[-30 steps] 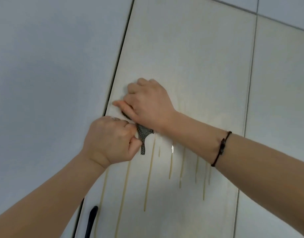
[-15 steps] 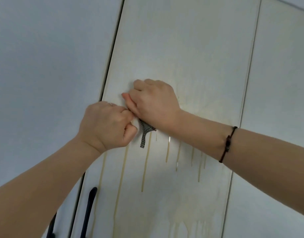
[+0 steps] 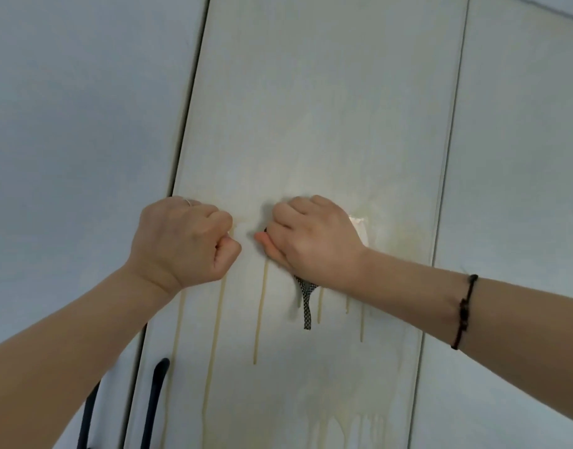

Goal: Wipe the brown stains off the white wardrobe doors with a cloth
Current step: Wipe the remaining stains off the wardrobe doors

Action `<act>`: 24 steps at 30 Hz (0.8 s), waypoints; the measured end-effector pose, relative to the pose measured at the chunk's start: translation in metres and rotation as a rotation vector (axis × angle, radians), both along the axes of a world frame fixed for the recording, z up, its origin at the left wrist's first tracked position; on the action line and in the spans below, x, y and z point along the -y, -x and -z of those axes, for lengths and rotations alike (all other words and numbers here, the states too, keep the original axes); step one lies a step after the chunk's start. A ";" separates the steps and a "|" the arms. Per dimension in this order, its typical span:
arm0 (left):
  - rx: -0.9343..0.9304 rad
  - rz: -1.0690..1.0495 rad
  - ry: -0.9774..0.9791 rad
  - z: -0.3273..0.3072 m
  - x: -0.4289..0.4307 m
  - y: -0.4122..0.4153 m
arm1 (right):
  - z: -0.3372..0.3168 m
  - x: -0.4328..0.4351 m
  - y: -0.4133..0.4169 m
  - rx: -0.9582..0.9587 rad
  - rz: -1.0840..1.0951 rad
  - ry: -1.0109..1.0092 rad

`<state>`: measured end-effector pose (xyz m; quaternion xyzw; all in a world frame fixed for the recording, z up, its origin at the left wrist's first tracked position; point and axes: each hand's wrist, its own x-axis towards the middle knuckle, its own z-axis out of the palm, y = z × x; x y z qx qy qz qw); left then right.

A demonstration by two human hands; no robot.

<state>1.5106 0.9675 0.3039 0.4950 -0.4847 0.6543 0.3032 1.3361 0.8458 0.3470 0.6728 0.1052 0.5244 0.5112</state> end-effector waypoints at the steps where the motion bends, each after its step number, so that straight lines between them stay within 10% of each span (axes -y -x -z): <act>1: 0.008 0.012 0.009 0.000 0.000 0.001 | -0.005 0.002 0.006 -0.018 0.026 0.015; 9: 0.062 0.068 0.044 0.000 -0.001 0.005 | -0.124 0.018 0.041 0.621 0.263 -0.474; 20: -0.109 0.016 -0.134 0.007 -0.018 0.019 | 0.025 0.001 0.020 0.010 0.110 -0.136; 24: -0.231 -0.075 -0.273 0.028 -0.033 0.025 | -0.020 0.027 0.060 0.291 0.147 -0.253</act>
